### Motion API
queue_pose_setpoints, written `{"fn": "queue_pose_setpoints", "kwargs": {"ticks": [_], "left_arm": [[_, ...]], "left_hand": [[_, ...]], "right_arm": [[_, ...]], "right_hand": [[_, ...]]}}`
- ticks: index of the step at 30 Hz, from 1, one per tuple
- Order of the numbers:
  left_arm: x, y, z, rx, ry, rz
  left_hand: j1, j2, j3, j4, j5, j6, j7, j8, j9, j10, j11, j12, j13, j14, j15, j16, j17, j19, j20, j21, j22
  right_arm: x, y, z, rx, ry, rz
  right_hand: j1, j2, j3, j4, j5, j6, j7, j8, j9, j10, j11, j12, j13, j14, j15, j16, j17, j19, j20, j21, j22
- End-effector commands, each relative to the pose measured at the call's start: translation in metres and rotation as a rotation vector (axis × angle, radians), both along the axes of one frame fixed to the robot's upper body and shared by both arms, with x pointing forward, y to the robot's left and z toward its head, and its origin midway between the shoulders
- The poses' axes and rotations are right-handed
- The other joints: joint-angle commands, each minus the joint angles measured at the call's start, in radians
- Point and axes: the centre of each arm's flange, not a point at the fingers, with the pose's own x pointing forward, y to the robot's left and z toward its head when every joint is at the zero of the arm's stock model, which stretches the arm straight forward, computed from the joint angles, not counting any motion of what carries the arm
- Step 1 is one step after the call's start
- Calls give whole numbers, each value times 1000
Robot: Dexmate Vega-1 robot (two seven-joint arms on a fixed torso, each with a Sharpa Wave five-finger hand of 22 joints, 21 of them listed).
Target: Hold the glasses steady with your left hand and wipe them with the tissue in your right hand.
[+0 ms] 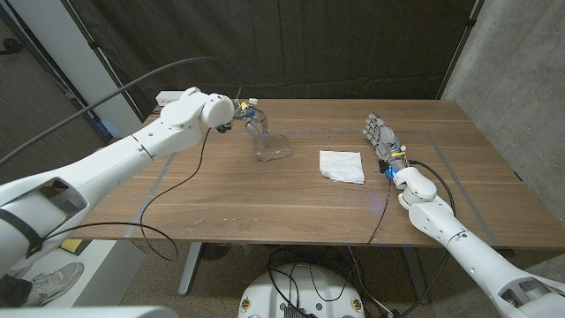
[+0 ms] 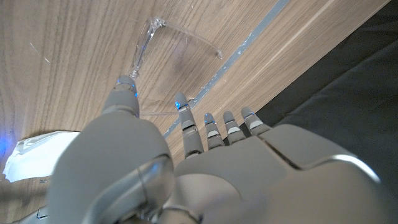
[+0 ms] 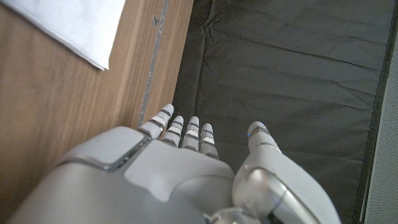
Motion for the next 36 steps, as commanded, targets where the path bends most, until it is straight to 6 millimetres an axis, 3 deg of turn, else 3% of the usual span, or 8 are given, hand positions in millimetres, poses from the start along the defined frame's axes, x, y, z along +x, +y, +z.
{"fn": "queue_pose_setpoints", "kwargs": {"ticks": [1,6,15,30,36], "left_arm": [[8,-13,-22,15,-44,-59],[10,-19,-26,24,-44,-70],[15,-27,-33,55,-47,-62],[21,-34,-46,88,-68,-54],[22,-36,-50,88,-88,-67]], "left_hand": [[25,-4,1,3,8,42,0,23,5,31,-7,15,6,18,-5,9,7,13,-3,13,-1],[43,-7,0,3,8,90,1,47,3,63,-24,30,8,43,-18,12,10,27,-7,20,-3],[51,-7,-1,6,7,101,5,52,-2,67,-25,33,8,49,-20,10,13,29,-8,22,-3],[73,3,1,11,6,178,15,82,-14,108,-52,53,10,77,-40,10,20,48,-24,33,-5],[89,15,6,12,4,221,31,97,-22,137,-63,66,10,99,-52,11,22,57,-30,38,-6]], "right_arm": [[4,-2,-3,13,4,3],[4,-3,-3,14,4,2],[5,-6,-4,20,6,-3],[5,-10,-8,30,11,-9],[6,-11,-8,31,13,-13]], "right_hand": [[8,-5,1,-1,3,10,2,4,2,11,-2,5,3,6,2,4,5,7,-1,1,3],[8,-6,1,-1,3,12,3,4,2,12,-2,5,3,6,2,4,5,7,-1,1,3],[7,-6,0,0,3,13,3,4,2,12,-3,5,3,7,2,4,5,7,-1,1,3],[6,-6,-2,0,3,15,3,3,2,11,-2,3,3,7,1,4,5,7,0,1,3],[6,-6,-2,0,3,15,3,3,2,13,-3,4,3,8,2,4,5,8,-1,1,3]]}}
